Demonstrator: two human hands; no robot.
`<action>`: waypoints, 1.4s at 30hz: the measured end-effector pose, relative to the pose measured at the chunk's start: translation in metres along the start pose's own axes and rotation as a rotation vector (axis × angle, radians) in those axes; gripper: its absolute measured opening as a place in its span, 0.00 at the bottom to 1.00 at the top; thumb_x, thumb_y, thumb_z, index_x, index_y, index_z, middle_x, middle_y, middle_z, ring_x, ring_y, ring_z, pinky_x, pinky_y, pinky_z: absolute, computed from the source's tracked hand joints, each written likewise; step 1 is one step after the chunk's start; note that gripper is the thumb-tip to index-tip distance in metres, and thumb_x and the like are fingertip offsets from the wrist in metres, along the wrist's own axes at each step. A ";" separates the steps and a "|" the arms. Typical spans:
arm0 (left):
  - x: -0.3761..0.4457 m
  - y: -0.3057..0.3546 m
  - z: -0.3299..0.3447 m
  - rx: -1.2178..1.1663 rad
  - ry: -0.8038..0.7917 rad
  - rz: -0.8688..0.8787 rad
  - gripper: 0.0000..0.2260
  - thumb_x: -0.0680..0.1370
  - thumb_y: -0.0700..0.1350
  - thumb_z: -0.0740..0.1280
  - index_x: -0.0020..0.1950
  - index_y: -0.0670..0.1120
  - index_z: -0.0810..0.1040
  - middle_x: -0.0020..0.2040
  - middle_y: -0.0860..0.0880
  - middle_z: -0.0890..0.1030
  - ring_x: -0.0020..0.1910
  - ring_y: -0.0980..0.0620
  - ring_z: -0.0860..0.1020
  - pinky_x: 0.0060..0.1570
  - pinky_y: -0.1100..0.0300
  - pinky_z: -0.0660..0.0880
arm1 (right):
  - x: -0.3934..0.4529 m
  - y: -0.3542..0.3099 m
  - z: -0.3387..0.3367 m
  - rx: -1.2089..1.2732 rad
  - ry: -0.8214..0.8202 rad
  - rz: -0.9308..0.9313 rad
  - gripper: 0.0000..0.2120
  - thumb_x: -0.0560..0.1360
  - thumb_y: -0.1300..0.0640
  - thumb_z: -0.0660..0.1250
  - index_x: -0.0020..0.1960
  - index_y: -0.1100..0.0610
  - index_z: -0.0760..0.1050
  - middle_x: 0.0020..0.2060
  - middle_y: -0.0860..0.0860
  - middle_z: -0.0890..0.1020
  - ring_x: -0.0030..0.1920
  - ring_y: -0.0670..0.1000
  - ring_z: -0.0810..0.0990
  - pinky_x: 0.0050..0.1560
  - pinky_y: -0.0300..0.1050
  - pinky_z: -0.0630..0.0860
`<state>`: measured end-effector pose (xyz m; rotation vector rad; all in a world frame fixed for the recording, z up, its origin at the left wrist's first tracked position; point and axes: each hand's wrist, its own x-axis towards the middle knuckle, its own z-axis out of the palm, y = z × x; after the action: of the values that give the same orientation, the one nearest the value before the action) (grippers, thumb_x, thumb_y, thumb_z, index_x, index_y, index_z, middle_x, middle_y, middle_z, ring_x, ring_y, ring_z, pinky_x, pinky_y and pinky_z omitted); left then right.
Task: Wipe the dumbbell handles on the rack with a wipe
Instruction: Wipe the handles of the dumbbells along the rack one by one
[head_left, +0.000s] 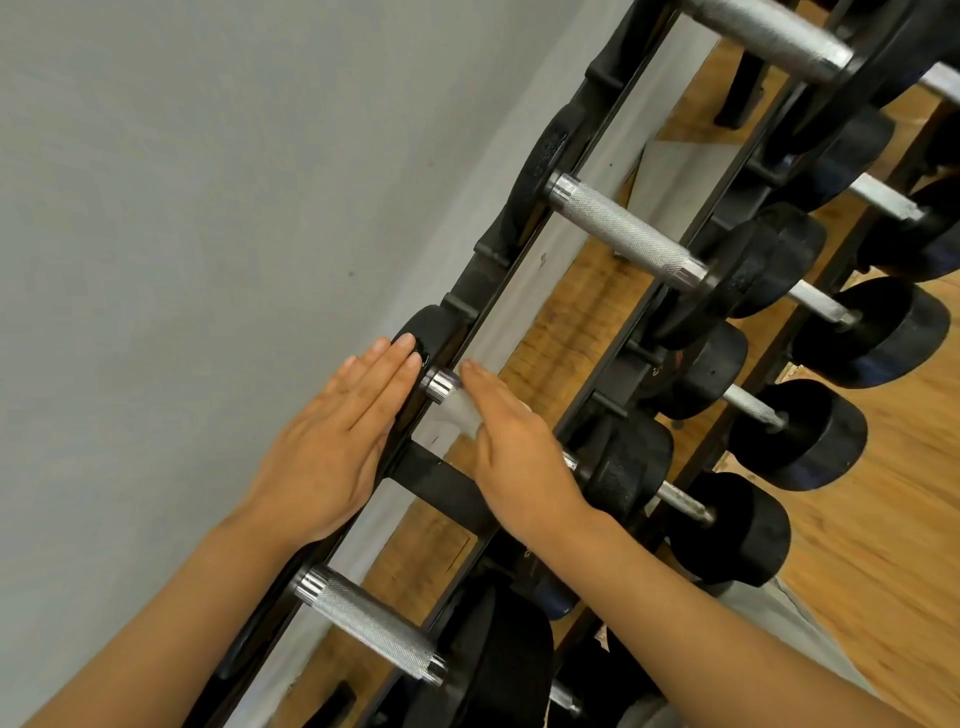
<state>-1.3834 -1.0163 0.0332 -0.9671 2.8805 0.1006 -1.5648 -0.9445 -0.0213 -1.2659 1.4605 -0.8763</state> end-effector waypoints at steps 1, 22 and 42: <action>0.000 0.000 0.000 0.001 0.005 0.001 0.25 0.82 0.37 0.54 0.79 0.39 0.56 0.81 0.43 0.56 0.79 0.45 0.55 0.78 0.49 0.54 | -0.002 0.003 -0.004 -0.019 0.012 0.020 0.27 0.79 0.72 0.56 0.77 0.60 0.59 0.76 0.55 0.63 0.76 0.49 0.60 0.74 0.36 0.51; 0.000 0.001 -0.001 -0.005 -0.007 -0.023 0.23 0.83 0.41 0.52 0.79 0.40 0.57 0.80 0.43 0.57 0.79 0.46 0.55 0.78 0.50 0.53 | -0.005 0.007 -0.003 -0.601 -0.060 0.228 0.20 0.84 0.55 0.50 0.71 0.65 0.63 0.63 0.59 0.75 0.62 0.56 0.75 0.56 0.47 0.73; 0.003 0.002 0.000 0.010 0.033 -0.004 0.23 0.83 0.40 0.52 0.78 0.39 0.59 0.79 0.41 0.59 0.79 0.46 0.55 0.78 0.52 0.52 | 0.008 0.004 0.033 -0.495 0.159 -0.021 0.34 0.65 0.75 0.71 0.69 0.74 0.66 0.65 0.71 0.71 0.67 0.67 0.72 0.69 0.60 0.63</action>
<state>-1.3868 -1.0162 0.0333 -0.9816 2.9058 0.0714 -1.5343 -0.9493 -0.0358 -1.5994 1.8691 -0.6579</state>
